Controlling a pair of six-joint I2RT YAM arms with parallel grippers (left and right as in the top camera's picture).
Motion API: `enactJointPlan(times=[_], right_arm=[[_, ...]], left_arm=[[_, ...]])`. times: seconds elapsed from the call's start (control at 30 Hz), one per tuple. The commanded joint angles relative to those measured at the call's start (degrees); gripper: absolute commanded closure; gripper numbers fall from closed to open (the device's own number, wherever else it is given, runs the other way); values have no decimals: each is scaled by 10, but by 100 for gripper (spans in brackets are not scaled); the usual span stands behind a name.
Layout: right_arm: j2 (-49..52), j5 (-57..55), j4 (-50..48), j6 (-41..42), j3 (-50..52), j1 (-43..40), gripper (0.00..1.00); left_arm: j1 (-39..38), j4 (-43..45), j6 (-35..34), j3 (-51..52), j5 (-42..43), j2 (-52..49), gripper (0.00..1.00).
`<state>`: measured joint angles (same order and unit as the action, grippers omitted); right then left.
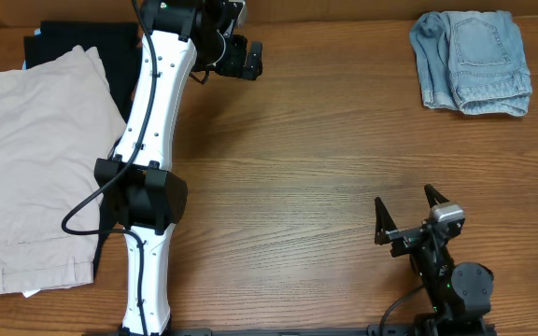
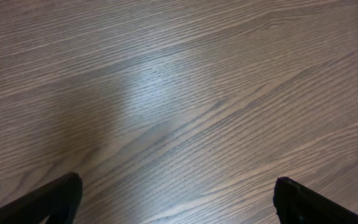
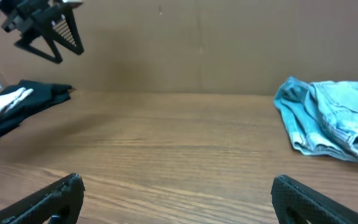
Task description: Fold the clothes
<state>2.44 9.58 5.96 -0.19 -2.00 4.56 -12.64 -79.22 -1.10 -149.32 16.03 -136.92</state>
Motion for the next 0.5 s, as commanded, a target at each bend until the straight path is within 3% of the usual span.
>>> enactJointPlan(times=[0.0, 0.47], right_arm=[[-12, -10, -22, 2, 16, 3, 0], [-12, -10, -23, 2, 16, 3, 0]], left_arm=[[1, 2, 3, -12, -1, 13, 0], [2, 2, 3, -12, -1, 13, 0]])
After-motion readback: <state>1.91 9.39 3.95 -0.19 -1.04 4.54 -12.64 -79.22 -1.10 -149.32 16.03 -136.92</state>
